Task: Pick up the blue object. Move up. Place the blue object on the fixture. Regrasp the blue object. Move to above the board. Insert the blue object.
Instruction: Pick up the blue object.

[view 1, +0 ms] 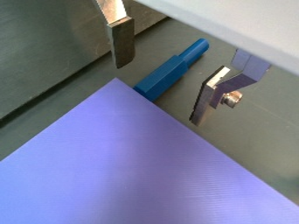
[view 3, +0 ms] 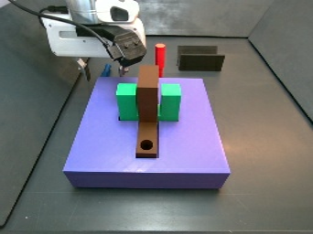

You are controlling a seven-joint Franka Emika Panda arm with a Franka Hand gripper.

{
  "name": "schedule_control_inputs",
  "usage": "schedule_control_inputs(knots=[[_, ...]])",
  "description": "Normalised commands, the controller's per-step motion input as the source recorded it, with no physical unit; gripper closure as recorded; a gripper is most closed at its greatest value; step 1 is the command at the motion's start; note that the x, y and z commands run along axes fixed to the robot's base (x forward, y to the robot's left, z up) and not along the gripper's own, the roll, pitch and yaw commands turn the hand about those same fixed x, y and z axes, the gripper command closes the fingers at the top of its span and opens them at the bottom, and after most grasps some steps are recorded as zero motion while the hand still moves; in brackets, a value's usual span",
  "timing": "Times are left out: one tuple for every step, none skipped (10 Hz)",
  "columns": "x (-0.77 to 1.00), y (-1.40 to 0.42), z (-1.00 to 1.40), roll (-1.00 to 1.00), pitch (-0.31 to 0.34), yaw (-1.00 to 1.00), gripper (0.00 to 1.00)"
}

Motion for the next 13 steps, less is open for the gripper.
schedule_control_inputs(knots=[[0.0,0.03,-0.37,0.27,0.0,-0.06,0.0],[-0.04,0.05,-0.29,0.23,0.0,0.0,0.0],[-0.09,0.0,-0.2,0.09,-0.01,0.0,0.0],[-0.05,0.0,-0.26,0.01,-0.064,0.0,0.0],[0.0,0.0,-0.15,0.0,-0.074,0.0,0.0],[0.0,0.0,-0.08,-0.02,-0.071,0.0,0.0],[0.0,0.0,-0.08,-0.01,-0.06,0.0,0.0],[0.0,0.0,0.0,0.0,0.0,0.0,0.0],[0.0,0.0,0.0,0.0,0.0,0.0,1.0],[0.0,0.0,0.0,0.0,0.0,0.0,1.0],[0.0,0.0,0.0,0.0,0.0,0.0,1.0],[0.0,0.0,0.0,0.0,0.0,0.0,1.0],[0.0,0.0,0.0,0.0,0.0,0.0,1.0]])
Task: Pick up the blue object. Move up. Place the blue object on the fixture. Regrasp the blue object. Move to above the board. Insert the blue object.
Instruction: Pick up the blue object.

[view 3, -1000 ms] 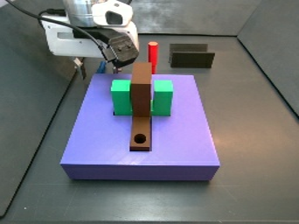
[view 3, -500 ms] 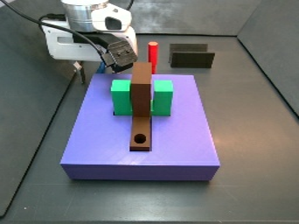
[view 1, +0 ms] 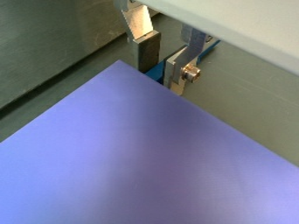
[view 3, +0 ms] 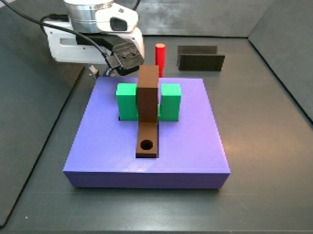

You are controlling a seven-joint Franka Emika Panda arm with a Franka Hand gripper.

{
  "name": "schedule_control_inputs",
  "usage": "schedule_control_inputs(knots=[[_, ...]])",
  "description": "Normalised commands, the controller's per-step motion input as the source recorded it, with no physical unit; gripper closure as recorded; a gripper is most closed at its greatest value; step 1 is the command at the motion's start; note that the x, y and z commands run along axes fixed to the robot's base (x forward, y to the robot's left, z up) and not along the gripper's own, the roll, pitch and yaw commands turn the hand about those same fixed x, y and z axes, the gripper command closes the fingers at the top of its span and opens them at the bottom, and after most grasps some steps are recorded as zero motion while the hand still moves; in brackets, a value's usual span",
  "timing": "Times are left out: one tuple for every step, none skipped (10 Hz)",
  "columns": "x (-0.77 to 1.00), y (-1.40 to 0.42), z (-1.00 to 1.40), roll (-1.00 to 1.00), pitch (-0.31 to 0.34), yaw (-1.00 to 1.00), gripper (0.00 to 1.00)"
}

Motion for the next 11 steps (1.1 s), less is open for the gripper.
schedule_control_inputs(knots=[[0.0,0.0,0.0,0.0,0.0,0.0,1.0],[0.0,0.0,0.0,0.0,0.0,0.0,1.0],[0.0,0.0,0.0,0.0,0.0,0.0,1.0],[0.0,0.0,0.0,0.0,0.0,0.0,1.0],[0.0,0.0,0.0,0.0,0.0,0.0,1.0],[0.0,0.0,0.0,0.0,0.0,0.0,1.0],[0.0,0.0,0.0,0.0,0.0,0.0,1.0],[0.0,0.0,0.0,0.0,0.0,0.0,1.0],[0.0,0.0,0.0,0.0,0.0,0.0,1.0],[0.0,0.0,0.0,0.0,0.0,0.0,1.0],[0.0,0.0,0.0,0.0,0.0,0.0,1.0]])
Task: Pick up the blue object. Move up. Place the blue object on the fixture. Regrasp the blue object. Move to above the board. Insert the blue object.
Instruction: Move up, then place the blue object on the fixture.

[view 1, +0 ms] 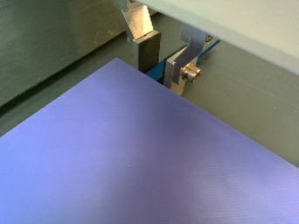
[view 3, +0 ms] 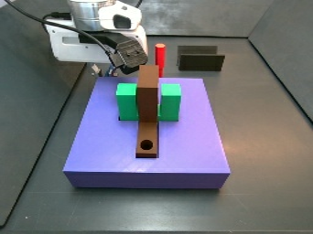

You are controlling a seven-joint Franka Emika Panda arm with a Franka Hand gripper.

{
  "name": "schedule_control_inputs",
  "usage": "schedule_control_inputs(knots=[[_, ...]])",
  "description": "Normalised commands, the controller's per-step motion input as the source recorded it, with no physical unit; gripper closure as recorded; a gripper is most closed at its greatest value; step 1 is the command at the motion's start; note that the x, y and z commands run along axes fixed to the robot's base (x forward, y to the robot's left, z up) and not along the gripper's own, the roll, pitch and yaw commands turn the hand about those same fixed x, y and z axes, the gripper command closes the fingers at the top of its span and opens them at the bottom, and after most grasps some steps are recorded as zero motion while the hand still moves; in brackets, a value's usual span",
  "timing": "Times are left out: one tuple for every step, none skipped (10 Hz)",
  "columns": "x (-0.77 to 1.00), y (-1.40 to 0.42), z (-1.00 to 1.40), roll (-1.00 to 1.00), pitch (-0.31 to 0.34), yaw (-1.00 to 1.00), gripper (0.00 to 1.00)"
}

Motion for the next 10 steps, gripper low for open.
schedule_control_inputs(knots=[[0.0,0.0,0.83,0.0,0.0,0.0,1.0],[0.02,0.03,0.86,0.01,-0.013,0.05,1.0],[-0.05,0.02,0.68,-0.01,0.052,0.05,1.0],[-0.02,0.0,0.32,-0.07,0.051,0.03,1.0],[0.0,0.02,0.0,0.0,0.0,0.0,1.0],[0.11,0.52,0.48,-0.89,0.0,-0.08,1.0],[0.33,0.49,0.72,-0.92,0.097,0.0,1.0],[0.31,0.47,0.68,-0.94,0.203,0.0,1.0],[0.31,0.41,0.53,-1.0,0.214,-0.01,1.0],[0.33,0.39,0.52,-1.0,0.197,-0.01,1.0]])
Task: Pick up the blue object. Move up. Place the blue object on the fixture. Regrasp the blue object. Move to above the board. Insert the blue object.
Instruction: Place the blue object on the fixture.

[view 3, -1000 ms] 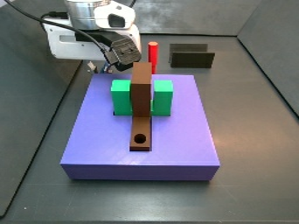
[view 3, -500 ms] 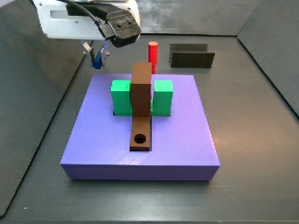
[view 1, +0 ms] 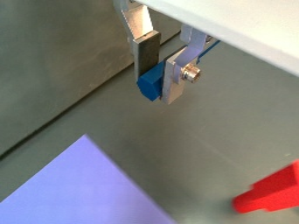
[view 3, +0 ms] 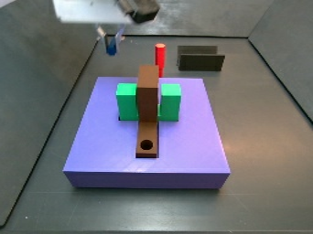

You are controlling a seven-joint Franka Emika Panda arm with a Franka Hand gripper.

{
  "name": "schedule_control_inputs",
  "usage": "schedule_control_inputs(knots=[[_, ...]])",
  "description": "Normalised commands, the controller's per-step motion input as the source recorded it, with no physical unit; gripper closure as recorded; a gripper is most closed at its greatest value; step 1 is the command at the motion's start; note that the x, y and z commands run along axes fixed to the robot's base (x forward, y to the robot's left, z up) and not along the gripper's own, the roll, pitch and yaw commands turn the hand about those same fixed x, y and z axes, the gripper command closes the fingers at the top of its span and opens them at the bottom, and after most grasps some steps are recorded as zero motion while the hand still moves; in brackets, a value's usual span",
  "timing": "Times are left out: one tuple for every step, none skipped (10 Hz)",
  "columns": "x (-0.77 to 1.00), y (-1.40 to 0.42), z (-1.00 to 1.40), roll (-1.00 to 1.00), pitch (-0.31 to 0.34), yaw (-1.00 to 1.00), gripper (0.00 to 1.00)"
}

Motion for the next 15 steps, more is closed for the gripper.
schedule_control_inputs(knots=[[0.46,0.33,0.55,-1.0,0.103,-0.06,1.0],[0.65,0.07,0.46,-1.0,0.006,-0.27,1.0],[0.7,0.0,0.42,-1.0,0.0,-0.34,1.0],[0.69,0.0,0.4,-1.0,0.0,-0.34,1.0],[0.69,0.0,0.39,-1.0,0.0,-0.37,1.0],[0.68,0.0,0.4,-1.0,0.0,-0.37,1.0],[0.74,0.0,0.35,-1.0,0.006,-0.32,1.0],[0.76,0.0,0.15,-1.0,0.031,-0.21,1.0],[0.73,0.09,0.0,-1.0,0.0,-0.11,1.0],[0.78,0.24,-0.2,-0.87,0.023,-0.02,1.0],[0.76,0.18,-0.19,-0.82,0.26,0.0,1.0],[0.87,0.14,-0.1,-0.67,0.249,0.0,1.0],[0.87,0.15,-0.1,-0.63,0.277,0.0,1.0],[0.85,0.18,-0.12,-0.62,0.309,0.0,1.0],[0.82,0.19,-0.15,-0.63,0.337,0.0,1.0]])
